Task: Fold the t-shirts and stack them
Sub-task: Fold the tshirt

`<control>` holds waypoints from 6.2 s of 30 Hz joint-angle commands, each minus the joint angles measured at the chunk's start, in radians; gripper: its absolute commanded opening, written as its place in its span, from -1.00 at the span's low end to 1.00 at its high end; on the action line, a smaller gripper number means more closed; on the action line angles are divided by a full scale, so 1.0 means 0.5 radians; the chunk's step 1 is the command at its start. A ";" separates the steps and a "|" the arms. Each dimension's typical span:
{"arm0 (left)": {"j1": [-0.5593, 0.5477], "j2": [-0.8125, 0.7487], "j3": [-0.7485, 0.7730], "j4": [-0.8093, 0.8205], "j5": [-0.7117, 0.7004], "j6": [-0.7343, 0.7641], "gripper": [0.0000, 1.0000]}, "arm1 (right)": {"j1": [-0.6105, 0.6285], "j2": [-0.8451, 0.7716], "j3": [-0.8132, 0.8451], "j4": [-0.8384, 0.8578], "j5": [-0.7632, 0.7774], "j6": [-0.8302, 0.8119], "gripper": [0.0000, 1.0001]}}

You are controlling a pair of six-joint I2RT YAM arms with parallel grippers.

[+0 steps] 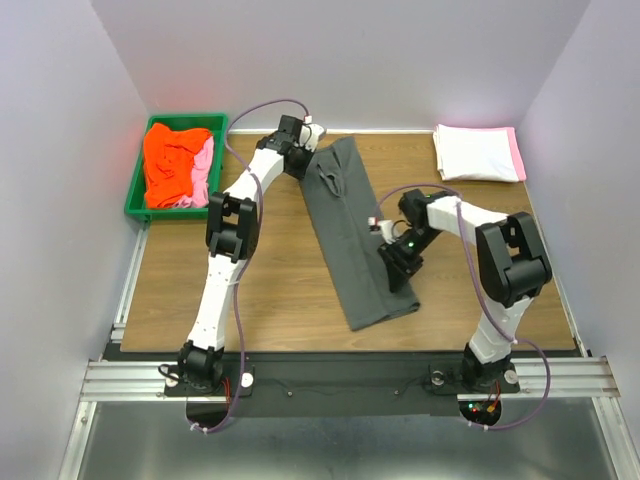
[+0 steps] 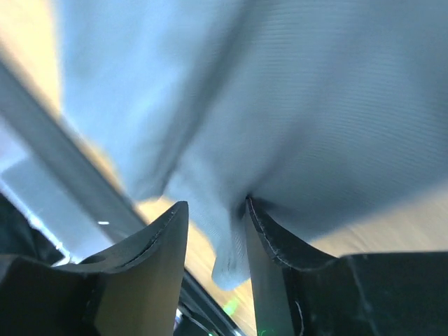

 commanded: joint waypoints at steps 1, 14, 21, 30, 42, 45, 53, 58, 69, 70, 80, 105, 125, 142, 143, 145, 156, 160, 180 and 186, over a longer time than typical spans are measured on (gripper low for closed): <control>0.021 0.059 0.338 -0.058 -0.023 0.172 -0.56 | 0.240 -0.034 0.115 -0.052 -0.551 -0.001 -0.11; 0.018 -0.904 -0.774 0.132 0.520 -0.196 -0.39 | 0.174 0.196 0.826 -0.089 -0.504 0.053 -0.14; -0.105 -1.174 -1.484 0.381 0.735 -0.392 -0.39 | 0.091 0.589 1.241 -0.039 -0.261 0.146 -0.23; -0.133 -1.171 -1.644 0.403 0.683 -0.362 -0.41 | 0.134 0.552 0.864 0.150 -0.316 0.299 -0.31; -0.130 -1.076 -1.402 0.188 0.526 -0.202 -0.42 | 0.302 0.537 0.498 0.688 -0.438 0.784 -0.38; -0.127 -1.021 -1.341 0.185 0.526 -0.202 -0.42 | 0.299 0.476 0.557 0.672 -0.454 0.756 -0.34; -0.123 -0.797 -1.147 0.151 0.545 -0.202 -0.42 | 0.155 0.460 0.912 0.660 -0.335 0.723 -0.32; -0.105 -0.653 -1.058 0.099 0.526 -0.159 -0.42 | 0.106 0.678 1.179 0.663 -0.080 0.707 -0.34; -0.025 -0.310 -0.574 -0.005 0.493 -0.147 -0.42 | 0.045 1.190 1.698 0.666 0.307 0.762 -0.37; -0.019 -0.285 -0.537 -0.021 0.477 -0.144 -0.42 | 0.030 1.212 1.722 0.669 0.337 0.768 -0.37; 0.054 -0.128 -0.227 -0.027 0.453 -0.147 -0.39 | -0.010 1.384 1.992 0.691 0.430 0.741 -0.36; 0.128 -0.109 0.031 0.099 0.415 -0.030 -0.32 | -0.014 1.252 2.072 0.746 0.102 0.864 -0.09; 0.214 -1.640 -1.634 0.568 0.971 -0.202 -0.25 | 0.026 -0.027 0.435 0.528 -0.460 0.692 -0.15; 0.208 -2.196 -2.343 0.749 0.986 0.021 -0.29 | 0.155 0.172 -0.152 0.746 -0.402 0.756 -0.38; 0.208 -2.211 -2.356 0.725 0.989 0.046 -0.29 | 0.173 0.166 -0.152 0.749 -0.405 0.765 -0.38; 0.205 -2.257 -2.411 0.713 0.999 0.101 -0.29 | 0.189 0.150 -0.146 0.749 -0.441 0.796 -0.37; -0.089 -2.668 -2.797 0.397 1.051 0.975 -0.19 | 0.217 -0.423 -0.069 0.488 -0.298 0.138 0.07; -0.273 -2.825 -3.085 0.427 1.002 1.331 -0.19 | 0.244 -0.690 -0.228 0.540 -0.221 -0.332 0.08; -0.903 -2.423 -3.347 0.982 0.575 1.540 0.12 | 0.713 -0.936 -0.959 1.399 0.175 -1.005 0.26; -0.906 -2.374 -3.362 1.004 0.591 1.577 0.11 | 0.769 -0.893 -1.014 1.415 0.206 -1.029 0.11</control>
